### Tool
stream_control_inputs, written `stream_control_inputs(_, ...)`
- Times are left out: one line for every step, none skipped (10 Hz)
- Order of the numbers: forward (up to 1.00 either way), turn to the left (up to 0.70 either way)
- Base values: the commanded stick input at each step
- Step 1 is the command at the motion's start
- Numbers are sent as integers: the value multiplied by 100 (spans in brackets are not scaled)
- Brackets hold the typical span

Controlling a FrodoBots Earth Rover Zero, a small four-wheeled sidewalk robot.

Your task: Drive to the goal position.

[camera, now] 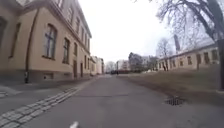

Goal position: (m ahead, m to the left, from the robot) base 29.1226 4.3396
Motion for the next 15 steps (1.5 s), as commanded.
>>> stream_control_inputs(100, 0)
stream_control_inputs(100, 0)
stream_control_inputs(100, 0)
stream_control_inputs(100, 0)
stream_control_inputs(100, 0)
stream_control_inputs(100, 0)
stream_control_inputs(100, 0)
stream_control_inputs(100, 0)
stream_control_inputs(100, 0)
stream_control_inputs(100, 0)
stream_control_inputs(100, 0)
stream_control_inputs(100, 0)
stream_control_inputs(100, 0)
stream_control_inputs(100, 0)
stream_control_inputs(100, 0)
